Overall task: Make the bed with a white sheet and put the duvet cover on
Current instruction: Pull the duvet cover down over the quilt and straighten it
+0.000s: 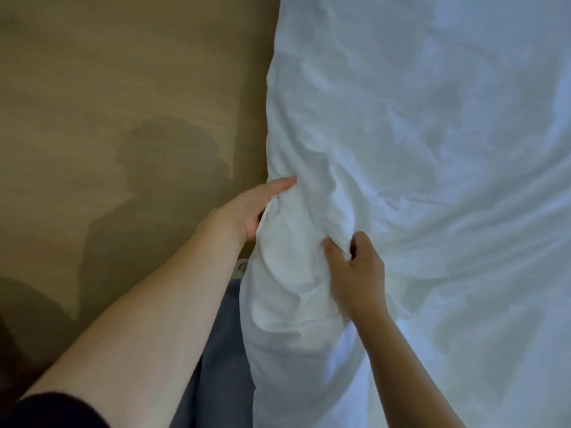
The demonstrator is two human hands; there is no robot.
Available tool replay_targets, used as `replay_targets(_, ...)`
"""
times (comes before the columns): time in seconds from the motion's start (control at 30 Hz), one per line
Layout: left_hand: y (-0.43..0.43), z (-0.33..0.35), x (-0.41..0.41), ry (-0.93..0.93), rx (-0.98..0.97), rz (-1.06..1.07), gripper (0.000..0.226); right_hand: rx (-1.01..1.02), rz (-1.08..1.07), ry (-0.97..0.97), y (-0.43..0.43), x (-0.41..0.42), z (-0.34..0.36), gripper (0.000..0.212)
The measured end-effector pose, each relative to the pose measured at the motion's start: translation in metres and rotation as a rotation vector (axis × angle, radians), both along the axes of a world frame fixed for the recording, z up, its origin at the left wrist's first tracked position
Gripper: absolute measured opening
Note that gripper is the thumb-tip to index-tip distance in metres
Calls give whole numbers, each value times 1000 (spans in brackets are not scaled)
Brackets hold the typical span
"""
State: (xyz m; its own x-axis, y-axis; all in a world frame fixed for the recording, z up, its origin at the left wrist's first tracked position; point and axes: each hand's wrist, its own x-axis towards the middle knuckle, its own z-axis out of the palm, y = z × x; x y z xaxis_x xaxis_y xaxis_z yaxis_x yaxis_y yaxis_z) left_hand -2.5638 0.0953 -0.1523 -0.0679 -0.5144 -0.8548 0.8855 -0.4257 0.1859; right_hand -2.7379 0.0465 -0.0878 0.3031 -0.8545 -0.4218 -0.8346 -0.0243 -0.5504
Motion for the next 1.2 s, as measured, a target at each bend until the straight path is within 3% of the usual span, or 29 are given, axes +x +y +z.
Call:
replay_targets(0.07,-7,9,2,-72,22,-153,60,-51,25,6,-17,14,5,31)
replay_targets(0.13,-6,18,-1,-174,95,-177,29,-147,44,-54,-40,30,9,45)
replay_targets(0.17,-2,20,-2,-219,125,-104,18,-182,75,-61,-53,41,8,59)
replay_targets(0.23,9,23,-3,-323,106,133,21,-228,171,28,-75,64,-2,74)
replay_targets(0.33,19,39,-6,-488,63,268,32,-251,381,205,-85,91,-29,55)
replay_targets(0.4,15,47,-9,-533,54,271,33,-230,473,241,-80,97,-43,36)
replay_targets(0.5,8,56,-10,-594,74,295,30,-208,554,284,-84,102,-38,26)
replay_targets(0.57,9,56,-8,-678,157,350,28,-285,528,182,-99,102,-18,19)
replay_targets(0.63,9,53,-10,-798,200,347,28,-482,465,-90,-106,95,8,17)
replay_targets(0.7,5,49,-17,-931,223,315,25,-641,393,-218,-105,88,21,19)
replay_targets(0.73,3,44,-19,-999,270,273,22,-631,371,-184,-102,86,17,17)
replay_targets(0.8,3,30,-19,-1087,412,155,24,-395,431,74,-97,85,-8,15)
replay_targets(0.87,6,10,-14,-1083,580,25,27,-166,560,222,-95,82,-33,27)
replay_targets(0.93,6,-6,-10,-1079,601,-58,25,-206,610,183,-100,70,-44,44)
replay_targets(1.0,1,-13,-7,-1091,584,-80,25,-304,570,199,-112,48,-50,75)
replay_targets(1.07,-1,-12,-6,-1031,571,-36,31,-301,573,388,-118,22,-56,97)
replay_targets(1.13,-1,-7,-6,-910,524,81,34,-292,621,529,-119,8,-63,95)
replay_targets(1.2,-7,3,-4,-743,439,162,28,-285,655,517,-124,14,-66,69)
